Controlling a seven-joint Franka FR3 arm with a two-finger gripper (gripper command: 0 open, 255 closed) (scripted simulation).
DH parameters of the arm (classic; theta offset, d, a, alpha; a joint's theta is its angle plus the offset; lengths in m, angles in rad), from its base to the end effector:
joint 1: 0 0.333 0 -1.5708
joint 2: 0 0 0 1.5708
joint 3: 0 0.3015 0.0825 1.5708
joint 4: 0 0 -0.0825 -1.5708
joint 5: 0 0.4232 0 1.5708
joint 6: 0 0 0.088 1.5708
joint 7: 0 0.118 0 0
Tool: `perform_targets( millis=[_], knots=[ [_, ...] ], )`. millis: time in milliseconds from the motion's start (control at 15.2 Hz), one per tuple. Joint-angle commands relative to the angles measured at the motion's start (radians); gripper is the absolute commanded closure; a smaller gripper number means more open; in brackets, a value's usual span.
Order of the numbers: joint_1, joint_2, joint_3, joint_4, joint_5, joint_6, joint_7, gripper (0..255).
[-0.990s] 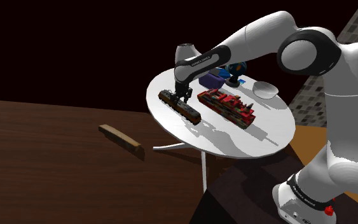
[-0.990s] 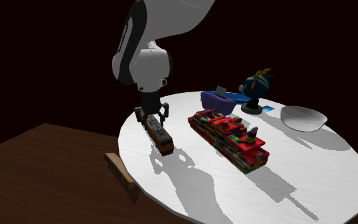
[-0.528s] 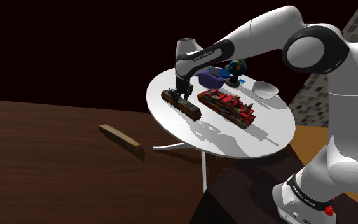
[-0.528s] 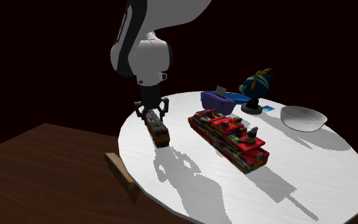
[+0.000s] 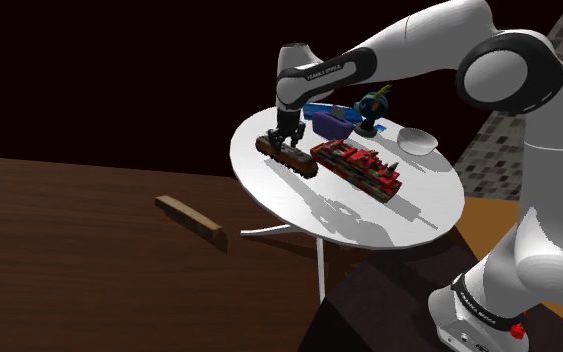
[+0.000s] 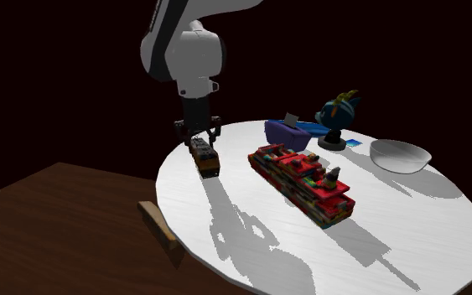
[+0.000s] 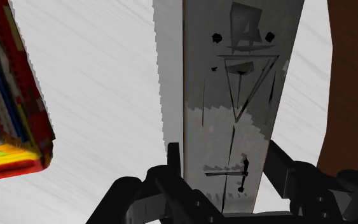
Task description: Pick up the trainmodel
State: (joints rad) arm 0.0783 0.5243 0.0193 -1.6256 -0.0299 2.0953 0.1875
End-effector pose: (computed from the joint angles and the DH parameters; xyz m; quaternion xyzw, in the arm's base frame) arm 0.7001 0.0656 0.2676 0.9989 -0.0383 -0.0258 0.0117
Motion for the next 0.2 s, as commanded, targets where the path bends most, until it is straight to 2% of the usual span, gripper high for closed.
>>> perform_targets(
  millis=[0, 132],
  knots=[
    [-0.003, -0.015, -0.001, 0.007, 0.001, -0.021, -0.004, 255],
    [-0.003, -0.016, -0.001, 0.007, 0.001, -0.022, -0.004, 255]
  ],
)
